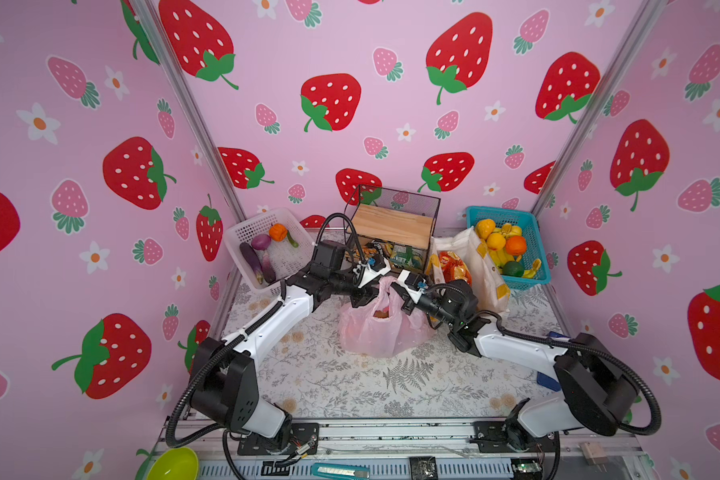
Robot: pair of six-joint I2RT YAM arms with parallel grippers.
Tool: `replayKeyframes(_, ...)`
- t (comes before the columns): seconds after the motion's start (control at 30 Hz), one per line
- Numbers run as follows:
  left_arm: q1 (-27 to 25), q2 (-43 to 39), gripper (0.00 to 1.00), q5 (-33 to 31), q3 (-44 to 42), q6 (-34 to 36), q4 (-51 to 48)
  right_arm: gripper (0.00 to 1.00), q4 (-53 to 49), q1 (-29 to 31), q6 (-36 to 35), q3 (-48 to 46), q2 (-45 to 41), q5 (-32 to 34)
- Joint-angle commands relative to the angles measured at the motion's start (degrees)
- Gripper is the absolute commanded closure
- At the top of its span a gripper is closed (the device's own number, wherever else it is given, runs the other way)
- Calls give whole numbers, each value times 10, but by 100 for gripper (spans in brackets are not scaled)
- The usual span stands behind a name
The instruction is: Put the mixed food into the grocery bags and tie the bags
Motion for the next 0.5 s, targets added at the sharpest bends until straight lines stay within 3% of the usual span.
replayKeyframes(0.0,6,-19,59,12,-2,0,8,100,13,0,-2,10,-1,0)
replayKeyframes(0.47,7,-22,86,5,9,15,-20,100,9,0,-2,8,-6,4)
